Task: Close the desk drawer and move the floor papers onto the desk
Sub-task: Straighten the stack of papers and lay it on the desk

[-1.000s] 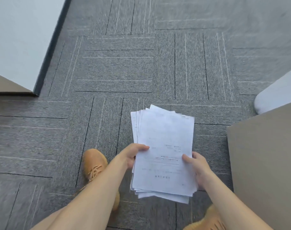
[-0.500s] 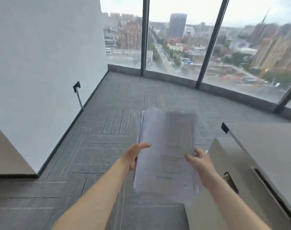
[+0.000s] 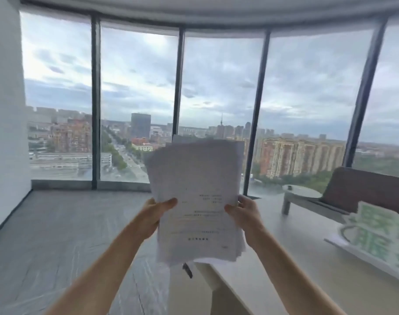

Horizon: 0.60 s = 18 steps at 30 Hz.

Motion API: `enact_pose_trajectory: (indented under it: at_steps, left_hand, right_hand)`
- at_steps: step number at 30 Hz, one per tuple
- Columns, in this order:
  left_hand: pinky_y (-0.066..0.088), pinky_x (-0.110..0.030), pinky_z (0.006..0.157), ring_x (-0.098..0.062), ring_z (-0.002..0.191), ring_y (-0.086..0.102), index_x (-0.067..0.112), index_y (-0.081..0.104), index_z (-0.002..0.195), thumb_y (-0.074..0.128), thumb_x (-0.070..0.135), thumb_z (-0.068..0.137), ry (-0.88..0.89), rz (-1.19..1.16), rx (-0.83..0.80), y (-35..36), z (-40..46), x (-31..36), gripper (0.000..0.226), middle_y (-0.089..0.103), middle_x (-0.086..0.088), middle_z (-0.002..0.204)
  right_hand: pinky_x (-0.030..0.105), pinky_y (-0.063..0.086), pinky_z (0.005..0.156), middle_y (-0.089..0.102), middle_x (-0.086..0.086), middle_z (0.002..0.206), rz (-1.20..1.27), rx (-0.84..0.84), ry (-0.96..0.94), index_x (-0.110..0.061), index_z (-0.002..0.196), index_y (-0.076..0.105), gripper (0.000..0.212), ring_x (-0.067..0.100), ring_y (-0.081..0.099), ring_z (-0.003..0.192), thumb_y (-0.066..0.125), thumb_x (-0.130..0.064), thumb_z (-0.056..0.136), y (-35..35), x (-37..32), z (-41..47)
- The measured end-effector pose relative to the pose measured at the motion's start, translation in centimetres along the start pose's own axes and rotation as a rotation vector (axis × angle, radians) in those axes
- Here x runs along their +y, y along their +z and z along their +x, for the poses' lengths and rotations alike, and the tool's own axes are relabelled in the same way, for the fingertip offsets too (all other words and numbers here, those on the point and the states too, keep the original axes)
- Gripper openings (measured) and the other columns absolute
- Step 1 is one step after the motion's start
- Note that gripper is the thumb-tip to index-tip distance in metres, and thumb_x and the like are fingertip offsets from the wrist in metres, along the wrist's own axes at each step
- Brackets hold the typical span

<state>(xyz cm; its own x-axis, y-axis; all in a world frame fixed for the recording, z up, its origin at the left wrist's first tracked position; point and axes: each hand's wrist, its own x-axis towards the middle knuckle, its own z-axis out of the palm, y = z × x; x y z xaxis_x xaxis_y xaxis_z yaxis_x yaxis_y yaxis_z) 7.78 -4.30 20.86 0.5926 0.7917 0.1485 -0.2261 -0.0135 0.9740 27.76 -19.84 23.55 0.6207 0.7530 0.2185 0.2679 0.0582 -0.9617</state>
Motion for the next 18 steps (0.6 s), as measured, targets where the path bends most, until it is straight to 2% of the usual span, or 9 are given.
enact_pose_trajectory:
  at_steps: [2, 4, 7, 9, 11, 14, 16, 18]
  left_hand:
    - [0.056, -0.051, 0.086, -0.04, 0.105, 0.069, 0.004, 0.067, 0.119, 0.073, 0.009, 0.082, 0.03, -0.029, -0.041, 3.5, -0.2, 0.7, 0.038, 0.073, -0.018, 0.114]
    - [0.057, -0.048, 0.084, -0.037, 0.101, 0.071, 0.004, 0.069, 0.115, 0.069, 0.007, 0.085, 0.048, -0.046, -0.078, 7.1, -0.3, 1.3, 0.029, 0.075, -0.016, 0.11]
    - [0.06, -0.044, 0.078, -0.03, 0.089, 0.075, 0.005, 0.071, 0.109, 0.067, 0.005, 0.087, 0.054, -0.056, -0.155, 12.1, -0.3, 1.6, 0.022, 0.076, -0.015, 0.105]
    - [0.062, -0.043, 0.074, -0.033, 0.092, 0.074, 0.003, 0.07, 0.112, 0.067, 0.004, 0.087, 0.05, -0.062, -0.204, 14.9, 0.0, 1.3, 0.025, 0.075, -0.017, 0.107]
    - [0.06, -0.047, 0.078, -0.039, 0.099, 0.071, 0.0, 0.068, 0.116, 0.067, 0.004, 0.087, 0.041, -0.063, -0.241, 17.6, 0.5, 0.6, 0.03, 0.073, -0.022, 0.111]
    - [0.056, -0.056, 0.088, -0.043, 0.103, 0.068, 0.0, 0.069, 0.113, 0.068, 0.005, 0.087, 0.027, -0.067, -0.296, 21.3, 1.1, -1.3, 0.026, 0.071, -0.024, 0.113]
    - [0.052, -0.06, 0.092, -0.043, 0.103, 0.068, 0.003, 0.07, 0.11, 0.073, 0.009, 0.083, 0.011, -0.067, -0.332, 23.5, 1.3, -2.7, 0.027, 0.072, -0.022, 0.112]
    - [0.05, -0.062, 0.094, -0.042, 0.103, 0.068, 0.002, 0.069, 0.113, 0.075, 0.012, 0.08, -0.011, -0.049, -0.363, 25.4, 1.2, -4.2, 0.035, 0.072, -0.022, 0.114]
  right_hand:
    - [0.041, 0.057, 0.074, 0.076, 0.008, 0.092, -0.009, 0.08, -0.015, -0.019, 0.083, 0.07, 0.026, 0.029, 0.071, 0.084, 0.059, 0.004, 0.079, -3.4, -0.9, -1.6]
    - [0.045, 0.058, 0.08, 0.076, 0.007, 0.095, -0.025, 0.142, -0.027, -0.016, 0.091, 0.069, 0.026, 0.029, 0.071, 0.088, 0.056, 0.003, 0.078, -6.5, -1.5, -2.9]
    - [0.05, 0.059, 0.083, 0.074, 0.005, 0.099, -0.038, 0.227, -0.02, -0.022, 0.1, 0.064, 0.035, 0.028, 0.071, 0.091, 0.051, 0.002, 0.078, -10.8, -1.6, -4.4]
    - [0.052, 0.059, 0.081, 0.074, 0.004, 0.1, -0.052, 0.285, -0.019, -0.025, 0.099, 0.062, 0.037, 0.028, 0.071, 0.09, 0.051, 0.001, 0.076, -13.3, -1.1, -5.1]
    - [0.052, 0.059, 0.081, 0.074, 0.005, 0.098, -0.058, 0.346, -0.012, -0.026, 0.098, 0.064, 0.04, 0.03, 0.071, 0.09, 0.05, 0.003, 0.074, -15.6, -0.4, -5.6]
    - [0.047, 0.058, 0.079, 0.072, 0.006, 0.095, -0.073, 0.45, 0.02, -0.02, 0.099, 0.064, 0.039, 0.029, 0.069, 0.088, 0.05, 0.008, 0.075, -18.8, 0.7, -6.3]
    - [0.034, 0.057, 0.065, 0.071, 0.003, 0.092, -0.073, 0.499, 0.053, -0.015, 0.098, 0.063, 0.034, 0.019, 0.066, 0.079, 0.051, 0.009, 0.077, -20.6, 1.5, -7.2]
    - [0.025, 0.047, 0.056, 0.067, 0.0, 0.089, -0.09, 0.529, 0.081, -0.012, 0.099, 0.061, 0.031, 0.011, 0.062, 0.075, 0.049, 0.01, 0.08, -22.2, 2.5, -8.0]
